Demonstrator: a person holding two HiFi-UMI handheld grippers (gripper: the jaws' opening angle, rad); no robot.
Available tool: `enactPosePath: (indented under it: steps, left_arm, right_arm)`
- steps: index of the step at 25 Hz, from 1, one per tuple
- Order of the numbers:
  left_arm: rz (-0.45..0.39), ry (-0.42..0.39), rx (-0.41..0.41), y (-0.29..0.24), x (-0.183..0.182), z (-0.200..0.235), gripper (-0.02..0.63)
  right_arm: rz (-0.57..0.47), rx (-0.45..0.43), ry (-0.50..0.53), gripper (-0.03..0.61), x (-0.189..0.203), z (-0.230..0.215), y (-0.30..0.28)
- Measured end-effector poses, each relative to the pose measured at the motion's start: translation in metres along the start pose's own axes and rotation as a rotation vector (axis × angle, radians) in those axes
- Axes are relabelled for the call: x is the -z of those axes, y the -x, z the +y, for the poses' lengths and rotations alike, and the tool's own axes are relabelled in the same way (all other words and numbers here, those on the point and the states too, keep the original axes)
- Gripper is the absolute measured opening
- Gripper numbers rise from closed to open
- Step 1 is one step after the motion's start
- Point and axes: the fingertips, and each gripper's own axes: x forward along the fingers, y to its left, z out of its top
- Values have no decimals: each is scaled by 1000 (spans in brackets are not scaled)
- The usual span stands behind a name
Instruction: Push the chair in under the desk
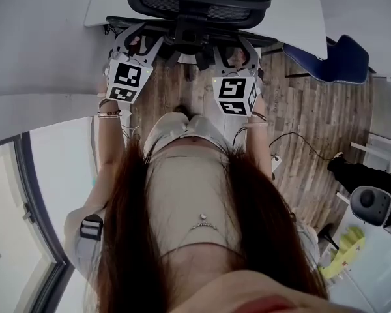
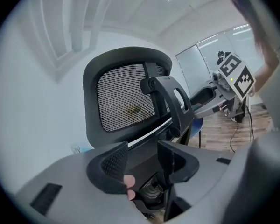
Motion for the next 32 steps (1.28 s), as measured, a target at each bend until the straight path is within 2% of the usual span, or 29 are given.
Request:
enactPosePath:
  steps: [9, 15, 19, 27, 32]
  left_arm:
    - [-37, 40, -36, 22, -12, -19, 104]
    - [-62, 68, -63, 41, -24, -36, 37]
    - [-83, 88, -76, 53, -33, -49, 21]
    - [-109, 119, -96, 73, -50, -75, 9]
    - [-111, 134, -100, 84, -61, -93, 5]
  right_arm:
    - [-31, 6, -29, 165, -4, 2, 26]
    - [-73, 28, -10, 109, -7, 5, 48]
    - [-102, 45, -13, 77, -9, 3, 66]
    - [-158, 48, -40, 61, -15, -7, 103]
    - [-244, 28, -76, 51, -28, -12, 127]
